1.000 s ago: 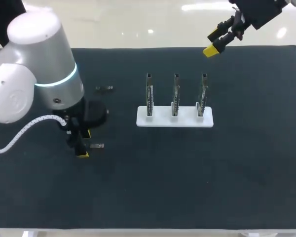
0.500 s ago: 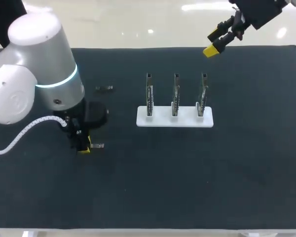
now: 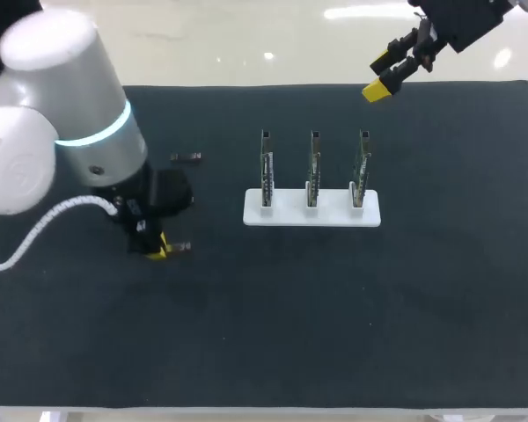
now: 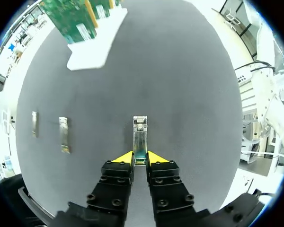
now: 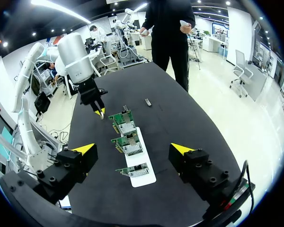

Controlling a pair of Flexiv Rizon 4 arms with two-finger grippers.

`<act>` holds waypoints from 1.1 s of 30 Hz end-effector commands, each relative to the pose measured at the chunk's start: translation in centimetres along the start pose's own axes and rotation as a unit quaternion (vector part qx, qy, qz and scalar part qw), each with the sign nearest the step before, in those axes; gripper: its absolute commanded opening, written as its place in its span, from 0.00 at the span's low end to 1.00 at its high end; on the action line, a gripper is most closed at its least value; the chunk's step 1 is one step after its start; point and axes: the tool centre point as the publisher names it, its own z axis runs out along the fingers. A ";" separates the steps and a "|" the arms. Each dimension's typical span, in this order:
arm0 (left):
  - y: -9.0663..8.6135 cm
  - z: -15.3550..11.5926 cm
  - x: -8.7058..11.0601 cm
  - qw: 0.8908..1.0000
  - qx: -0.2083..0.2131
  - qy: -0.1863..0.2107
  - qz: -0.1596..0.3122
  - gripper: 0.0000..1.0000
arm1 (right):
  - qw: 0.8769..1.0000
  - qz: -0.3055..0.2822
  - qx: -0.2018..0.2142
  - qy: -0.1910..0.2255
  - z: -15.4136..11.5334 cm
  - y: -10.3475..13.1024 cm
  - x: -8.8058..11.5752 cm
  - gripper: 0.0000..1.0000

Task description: Pick up the optical module with the left hand, and insert it into the network port with the right hand.

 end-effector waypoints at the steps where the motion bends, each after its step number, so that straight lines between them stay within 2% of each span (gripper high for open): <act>1: 0.2 -2.1 1.0 0.999 0.003 -0.048 0.003 0.00 | 1.000 0.000 0.000 0.000 0.0 0.0 0.0 1.00; 3: 0.8 -2.8 0.5 0.998 0.010 -0.058 0.002 0.00 | 1.000 0.000 0.000 0.000 0.0 0.0 0.0 1.00; 8: 1.9 -4.6 -0.6 0.993 0.018 -0.117 0.007 0.00 | 1.000 0.000 0.000 0.000 0.0 0.0 0.0 1.00; 12: 2.7 -5.6 -1.6 0.983 0.017 -0.180 0.013 0.00 | 1.000 0.000 0.000 0.000 0.0 0.0 0.0 1.00; 17: 3.7 -6.7 -2.7 0.971 0.021 -0.237 0.020 0.00 | 1.000 0.000 0.000 0.000 0.0 0.0 0.0 1.00; 20: 4.2 -7.3 -3.1 0.960 0.020 -0.277 0.026 0.00 | 1.000 0.000 0.000 0.000 0.0 0.0 0.0 1.00; 27: 5.1 -8.7 -3.6 0.925 0.027 -0.377 0.044 0.00 | 1.000 0.000 0.000 0.000 0.0 0.0 0.0 1.00; 29: 5.3 -9.0 -3.6 0.918 0.033 -0.391 0.050 0.00 | 1.000 0.000 0.000 0.000 0.0 0.0 0.0 1.00; 33: 5.5 -9.6 -3.9 0.896 0.035 -0.438 0.056 0.00 | 1.000 0.000 0.000 0.000 0.0 0.0 0.0 1.00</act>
